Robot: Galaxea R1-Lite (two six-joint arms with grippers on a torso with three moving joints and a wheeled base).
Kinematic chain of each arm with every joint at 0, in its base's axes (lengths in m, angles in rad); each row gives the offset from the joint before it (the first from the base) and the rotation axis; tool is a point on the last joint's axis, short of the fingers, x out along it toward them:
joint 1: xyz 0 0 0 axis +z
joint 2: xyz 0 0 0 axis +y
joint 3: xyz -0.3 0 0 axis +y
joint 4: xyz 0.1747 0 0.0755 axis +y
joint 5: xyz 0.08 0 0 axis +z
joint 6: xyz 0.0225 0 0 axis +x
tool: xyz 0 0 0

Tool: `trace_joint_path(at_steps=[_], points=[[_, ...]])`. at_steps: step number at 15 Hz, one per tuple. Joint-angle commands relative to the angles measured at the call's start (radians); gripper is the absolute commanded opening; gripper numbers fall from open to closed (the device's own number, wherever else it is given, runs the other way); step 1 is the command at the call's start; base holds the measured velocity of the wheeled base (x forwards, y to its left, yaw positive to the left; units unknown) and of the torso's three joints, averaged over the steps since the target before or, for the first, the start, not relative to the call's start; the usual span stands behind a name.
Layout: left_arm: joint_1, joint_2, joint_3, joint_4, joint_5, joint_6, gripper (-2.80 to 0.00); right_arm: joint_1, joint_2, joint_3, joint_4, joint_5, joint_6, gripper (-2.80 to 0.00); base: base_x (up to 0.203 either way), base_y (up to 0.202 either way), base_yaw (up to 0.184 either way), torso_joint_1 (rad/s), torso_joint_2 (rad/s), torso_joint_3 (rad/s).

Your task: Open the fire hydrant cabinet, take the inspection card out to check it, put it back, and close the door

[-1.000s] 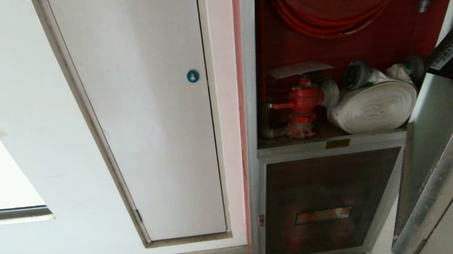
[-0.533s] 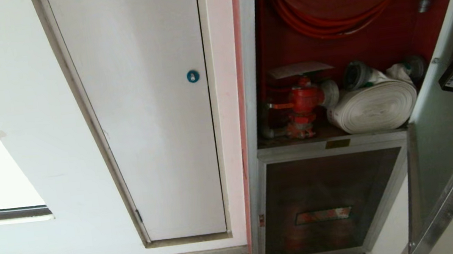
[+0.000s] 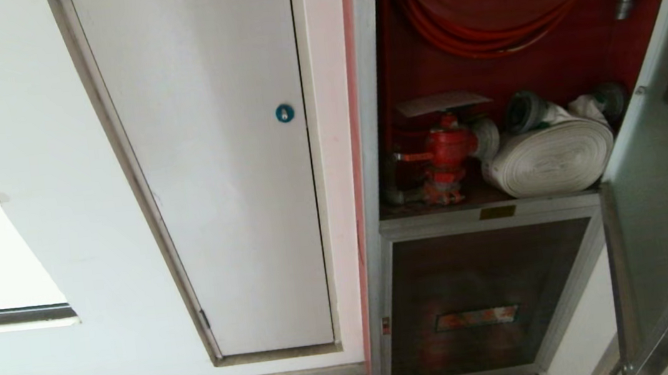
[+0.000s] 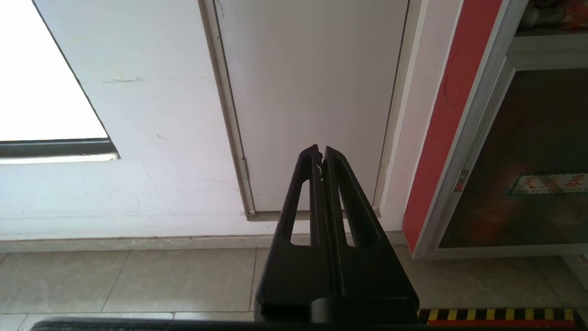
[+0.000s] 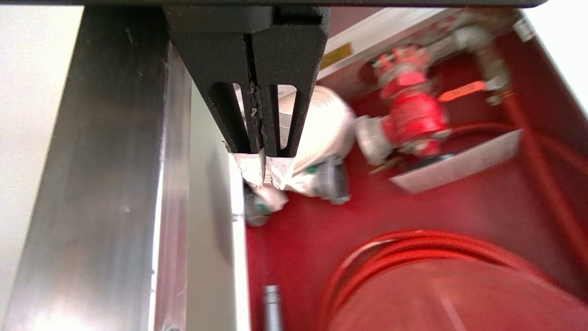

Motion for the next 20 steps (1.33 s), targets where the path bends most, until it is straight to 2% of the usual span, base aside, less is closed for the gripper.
trace_joint_path(at_steps=[1,6,13,16,20], points=[[0.000,0.001,0.008,-0.001,0.000,0.000,-2.80,-0.038,-0.010,0.002,0.002,-0.007,-0.002,-2.80,0.000,0.000,0.000,0.000,0.00,0.000],[0.000,0.001,0.008,-0.001,0.000,0.000,-2.80,-0.122,-0.032,-0.002,0.057,-0.046,-0.002,-2.80,0.000,0.000,0.000,0.000,0.00,0.000],[0.000,0.001,0.008,-0.001,0.000,0.000,-2.80,-0.333,-0.042,-0.002,0.094,-0.054,-0.019,-2.80,0.000,0.000,0.000,0.000,0.00,0.000],[0.000,0.001,0.006,-0.001,0.000,0.000,-2.80,-0.370,-0.064,-0.006,0.098,-0.056,-0.027,-2.80,0.000,0.000,0.000,0.009,0.00,-0.002],[0.000,0.001,0.008,-0.001,0.000,0.000,-2.80,-0.506,-0.090,-0.018,0.150,-0.053,-0.039,-2.80,0.000,0.000,0.000,0.006,0.00,-0.001]])
